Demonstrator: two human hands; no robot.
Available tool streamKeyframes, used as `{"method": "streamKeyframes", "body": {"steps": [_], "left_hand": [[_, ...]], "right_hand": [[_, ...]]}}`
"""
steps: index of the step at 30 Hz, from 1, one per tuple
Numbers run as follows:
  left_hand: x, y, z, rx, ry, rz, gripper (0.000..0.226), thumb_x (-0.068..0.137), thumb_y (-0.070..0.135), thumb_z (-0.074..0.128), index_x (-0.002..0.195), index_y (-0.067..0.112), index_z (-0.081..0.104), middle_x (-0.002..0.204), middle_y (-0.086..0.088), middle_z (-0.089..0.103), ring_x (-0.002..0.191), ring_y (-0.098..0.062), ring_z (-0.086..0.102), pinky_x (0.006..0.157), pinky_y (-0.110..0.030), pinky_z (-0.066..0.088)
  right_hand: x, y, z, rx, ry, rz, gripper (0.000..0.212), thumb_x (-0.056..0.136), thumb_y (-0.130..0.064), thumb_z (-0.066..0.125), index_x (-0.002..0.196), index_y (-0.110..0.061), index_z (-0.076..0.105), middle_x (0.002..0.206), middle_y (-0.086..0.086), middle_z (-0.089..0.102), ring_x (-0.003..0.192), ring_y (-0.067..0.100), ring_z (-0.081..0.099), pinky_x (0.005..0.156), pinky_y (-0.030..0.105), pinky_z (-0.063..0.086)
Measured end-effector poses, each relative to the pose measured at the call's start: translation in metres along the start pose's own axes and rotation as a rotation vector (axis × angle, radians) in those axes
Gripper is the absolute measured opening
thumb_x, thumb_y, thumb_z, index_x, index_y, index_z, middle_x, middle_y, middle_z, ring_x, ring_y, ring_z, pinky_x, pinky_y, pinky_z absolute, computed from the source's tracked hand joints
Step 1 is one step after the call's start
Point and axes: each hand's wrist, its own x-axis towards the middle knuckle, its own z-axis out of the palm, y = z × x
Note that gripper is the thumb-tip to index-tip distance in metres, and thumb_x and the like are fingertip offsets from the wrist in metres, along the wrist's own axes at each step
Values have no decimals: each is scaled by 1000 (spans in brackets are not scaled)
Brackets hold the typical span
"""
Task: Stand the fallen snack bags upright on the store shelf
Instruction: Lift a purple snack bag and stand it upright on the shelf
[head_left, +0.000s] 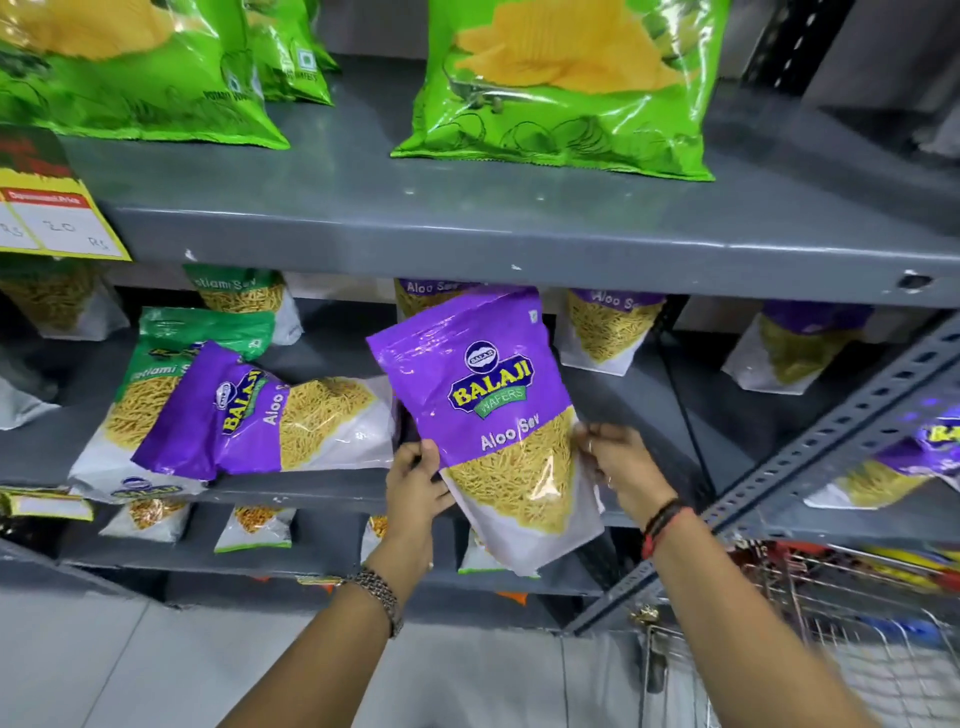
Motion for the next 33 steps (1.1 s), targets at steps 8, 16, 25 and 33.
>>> {"method": "streamKeyframes", "body": {"steps": [8, 16, 25, 33], "left_hand": [[-18, 22, 19, 207, -239, 111, 19, 92, 25, 50, 74, 19, 47, 83, -3, 65, 67, -17, 65, 53, -22, 55], [-5, 40, 59, 233, -298, 161, 23, 92, 15, 47, 71, 21, 44, 73, 4, 60, 49, 1, 59, 47, -13, 49], [53, 40, 115, 249, -335, 168, 24, 94, 15, 44, 71, 19, 47, 75, 0, 56, 72, -10, 54, 65, -15, 53], [46, 20, 67, 147, -213, -14, 31, 94, 24, 45, 121, 9, 50, 120, -7, 58, 115, -26, 55, 89, -33, 47]], "right_hand": [[-52, 49, -50, 167, 36, 22, 27, 86, -4, 46, 74, -13, 69, 79, 12, 62, 71, 19, 54, 66, 30, 43], [-40, 13, -60, 142, 143, -90, 41, 74, 11, 30, 53, -19, 47, 56, -3, 48, 56, 12, 43, 52, 22, 35], [35, -1, -56, 85, 428, -159, 30, 86, -3, 48, 65, -24, 54, 69, 4, 59, 67, 19, 52, 66, 33, 43], [-1, 32, -51, 22, 370, 73, 7, 86, -8, 51, 86, -9, 57, 72, 16, 60, 62, 21, 51, 53, 20, 51]]}}
